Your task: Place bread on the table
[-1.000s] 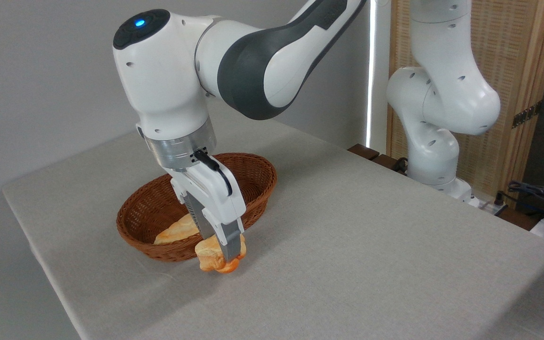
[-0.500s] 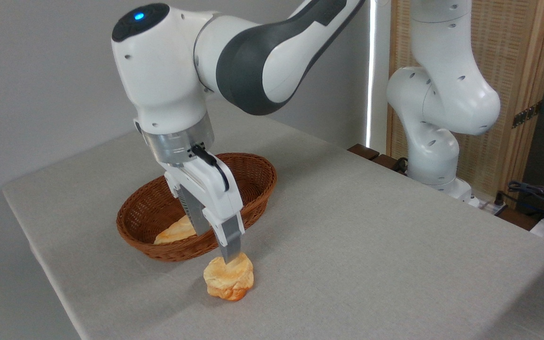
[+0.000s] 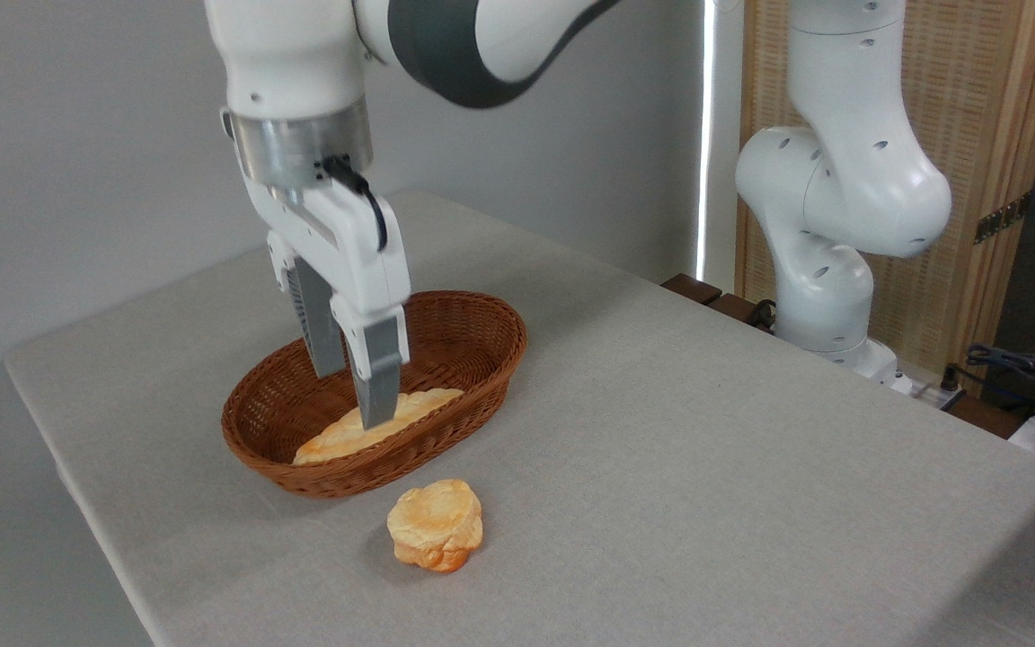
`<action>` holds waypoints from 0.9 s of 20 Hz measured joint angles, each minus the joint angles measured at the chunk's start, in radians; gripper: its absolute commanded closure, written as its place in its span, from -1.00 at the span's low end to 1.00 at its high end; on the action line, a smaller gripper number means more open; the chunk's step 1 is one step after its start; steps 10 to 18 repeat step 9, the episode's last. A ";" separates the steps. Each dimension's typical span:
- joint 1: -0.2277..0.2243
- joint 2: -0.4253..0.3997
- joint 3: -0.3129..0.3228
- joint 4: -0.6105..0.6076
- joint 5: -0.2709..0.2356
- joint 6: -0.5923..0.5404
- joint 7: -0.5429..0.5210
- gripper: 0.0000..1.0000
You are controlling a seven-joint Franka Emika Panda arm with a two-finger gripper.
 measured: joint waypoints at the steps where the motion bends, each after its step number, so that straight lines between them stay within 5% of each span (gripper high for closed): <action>1: 0.000 -0.004 -0.002 0.001 0.000 -0.001 -0.003 -1.00; 18: 0.003 -0.003 0.000 0.002 0.019 -0.001 -0.036 -1.00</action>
